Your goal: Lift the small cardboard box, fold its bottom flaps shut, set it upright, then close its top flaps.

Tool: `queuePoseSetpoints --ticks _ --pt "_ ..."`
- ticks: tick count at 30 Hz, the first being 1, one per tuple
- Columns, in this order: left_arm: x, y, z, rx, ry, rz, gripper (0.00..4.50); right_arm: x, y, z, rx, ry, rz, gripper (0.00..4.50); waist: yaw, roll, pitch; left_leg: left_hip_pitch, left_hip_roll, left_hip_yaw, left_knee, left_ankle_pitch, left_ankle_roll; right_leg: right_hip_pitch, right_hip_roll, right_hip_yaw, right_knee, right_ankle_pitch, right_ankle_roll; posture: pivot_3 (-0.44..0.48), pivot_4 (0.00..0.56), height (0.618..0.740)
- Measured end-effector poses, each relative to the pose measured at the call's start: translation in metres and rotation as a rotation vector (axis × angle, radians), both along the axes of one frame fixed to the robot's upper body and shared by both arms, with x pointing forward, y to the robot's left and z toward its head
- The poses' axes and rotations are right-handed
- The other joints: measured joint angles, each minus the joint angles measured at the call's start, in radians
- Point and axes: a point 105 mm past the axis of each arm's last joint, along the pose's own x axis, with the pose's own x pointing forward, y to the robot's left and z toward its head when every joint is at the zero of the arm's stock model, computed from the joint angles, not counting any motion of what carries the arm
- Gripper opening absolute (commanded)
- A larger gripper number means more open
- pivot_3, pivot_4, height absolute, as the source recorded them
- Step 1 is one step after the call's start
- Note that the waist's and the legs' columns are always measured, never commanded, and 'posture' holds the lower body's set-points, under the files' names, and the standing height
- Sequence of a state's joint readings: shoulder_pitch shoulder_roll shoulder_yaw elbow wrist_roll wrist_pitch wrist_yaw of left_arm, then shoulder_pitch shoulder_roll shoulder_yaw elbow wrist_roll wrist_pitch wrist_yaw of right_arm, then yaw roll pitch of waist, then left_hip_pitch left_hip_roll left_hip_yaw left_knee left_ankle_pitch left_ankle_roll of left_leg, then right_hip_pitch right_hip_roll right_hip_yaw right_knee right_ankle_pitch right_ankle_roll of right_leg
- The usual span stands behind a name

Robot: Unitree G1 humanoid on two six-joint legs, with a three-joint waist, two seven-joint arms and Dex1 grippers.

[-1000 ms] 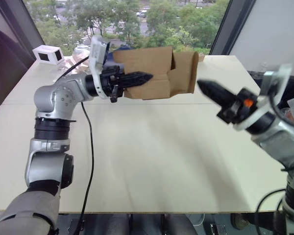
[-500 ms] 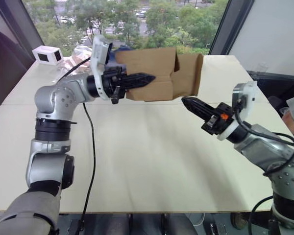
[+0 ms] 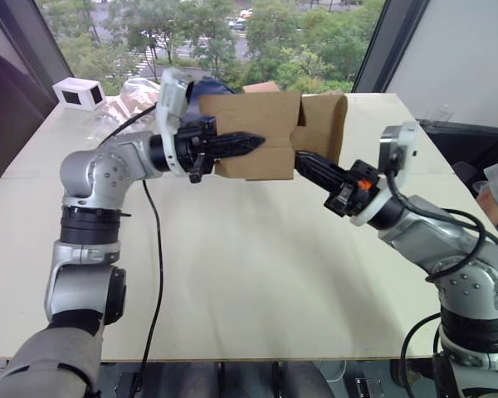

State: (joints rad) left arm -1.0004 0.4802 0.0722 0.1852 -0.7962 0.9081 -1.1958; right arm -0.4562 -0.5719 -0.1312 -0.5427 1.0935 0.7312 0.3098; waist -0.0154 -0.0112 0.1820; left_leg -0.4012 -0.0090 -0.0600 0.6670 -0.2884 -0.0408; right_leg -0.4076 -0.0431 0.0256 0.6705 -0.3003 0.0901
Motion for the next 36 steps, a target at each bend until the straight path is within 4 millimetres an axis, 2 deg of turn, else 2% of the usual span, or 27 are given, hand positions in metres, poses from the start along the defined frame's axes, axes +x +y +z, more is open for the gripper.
queuePoseSetpoints --ticks 2,3,6,7,9,12,16,19,22,24,29,32,36 --pt "0.0 0.0 0.0 -0.001 0.0 0.0 0.0 -0.003 -0.004 0.004 -0.004 0.004 0.009 0.05 0.001 0.0 0.0 0.0 0.0 0.0 0.0 0.0 0.0 0.0 0.0 0.0 0.0 0.0 0.0 0.0 0.15 0.74" --pt "0.0 0.0 0.0 -0.001 0.002 0.0 0.0 -0.007 -0.011 0.014 0.002 -0.003 0.021 0.05 0.002 0.001 0.0 -0.001 -0.001 0.0 0.0 0.0 0.0 -0.001 -0.001 0.0 0.0 0.0 0.0 0.0 0.15 0.74" --pt "0.002 0.004 0.0 0.004 0.013 0.01 0.0 -0.026 -0.035 0.064 0.011 -0.14 0.013 0.05 0.004 0.001 0.0 -0.002 -0.001 -0.001 0.001 0.0 0.0 0.0 -0.002 -0.001 -0.001 0.0 0.0 0.0 0.15 0.74" --pt "0.002 0.004 0.0 0.003 0.014 0.01 0.0 -0.032 -0.043 0.072 -0.009 -0.16 0.012 0.05 0.005 0.0 0.0 -0.002 -0.001 -0.001 0.0 0.0 0.0 0.0 -0.001 -0.002 -0.002 0.0 0.0 0.0 0.15 0.74" --pt "0.003 0.006 0.0 0.002 0.02 0.016 0.0 -0.033 -0.054 0.072 -0.029 -0.139 -0.004 0.05 0.003 0.0 0.0 -0.002 0.0 -0.001 0.001 0.0 0.0 0.001 -0.001 -0.002 -0.002 0.0 0.0 0.0 0.15 0.74" --pt "0.005 0.007 -0.001 -0.003 0.03 0.015 0.0 -0.019 -0.076 0.065 -0.015 -0.089 -0.082 0.05 0.0 0.0 0.0 -0.001 0.0 0.0 0.001 0.0 0.001 0.001 -0.001 -0.001 -0.001 0.0 0.0 0.0 0.15 0.74" --pt "0.004 0.007 0.0 -0.005 0.026 0.003 0.0 0.007 -0.109 0.057 0.0 -0.091 -0.268 0.05 -0.001 0.0 0.0 -0.001 0.0 0.0 0.001 0.0 0.001 0.0 0.0 -0.001 0.0 0.0 0.0 0.0 0.15 0.74" --pt "0.003 0.006 0.002 -0.005 0.018 -0.002 0.0 0.029 -0.12 0.034 -0.042 -0.054 -0.364 0.05 -0.002 0.0 0.0 -0.001 0.0 0.001 0.001 0.0 0.0 0.0 0.0 0.0 0.0 0.0 0.0 0.0 0.15 0.74" --pt "0.0 0.003 0.003 -0.009 0.01 -0.016 0.0 0.045 -0.111 -0.001 -0.096 0.028 -0.35 0.05 -0.002 0.001 0.0 -0.002 0.0 0.001 0.001 0.0 0.0 -0.001 0.0 0.0 0.001 0.0 0.0 0.0 0.15 0.74" --pt "-0.001 0.002 0.004 -0.012 0.008 -0.024 0.0 0.052 -0.096 -0.01 -0.106 0.04 -0.305 0.05 -0.005 0.001 0.0 -0.001 0.0 0.001 0.001 0.0 0.0 -0.001 0.0 0.0 0.001 0.0 0.0 0.0 0.15 0.74" --pt "-0.002 0.0 0.005 -0.014 0.003 -0.029 0.0 0.058 -0.069 -0.002 -0.063 0.004 -0.193 0.05 -0.002 0.001 0.0 -0.002 0.0 0.0 0.001 0.001 -0.001 -0.001 0.0 0.0 0.001 0.0 0.0 0.0 0.15 0.74" --pt "-0.001 0.0 0.004 -0.01 0.01 -0.018 0.0 0.041 -0.051 0.005 0.017 0.007 -0.037 0.05 0.004 0.001 0.0 -0.002 -0.001 -0.001 0.001 0.001 -0.001 -0.001 -0.001 -0.001 0.0 0.0 0.0 0.0 0.15 0.74" --pt "-0.001 0.001 0.005 -0.012 0.015 -0.015 0.0 0.023 -0.046 0.009 0.063 0.019 0.047 0.05 0.003 0.001 0.0 -0.003 -0.002 0.0 0.002 0.001 0.0 -0.001 -0.002 -0.001 0.0 0.0 0.001 0.0 0.15 0.74"
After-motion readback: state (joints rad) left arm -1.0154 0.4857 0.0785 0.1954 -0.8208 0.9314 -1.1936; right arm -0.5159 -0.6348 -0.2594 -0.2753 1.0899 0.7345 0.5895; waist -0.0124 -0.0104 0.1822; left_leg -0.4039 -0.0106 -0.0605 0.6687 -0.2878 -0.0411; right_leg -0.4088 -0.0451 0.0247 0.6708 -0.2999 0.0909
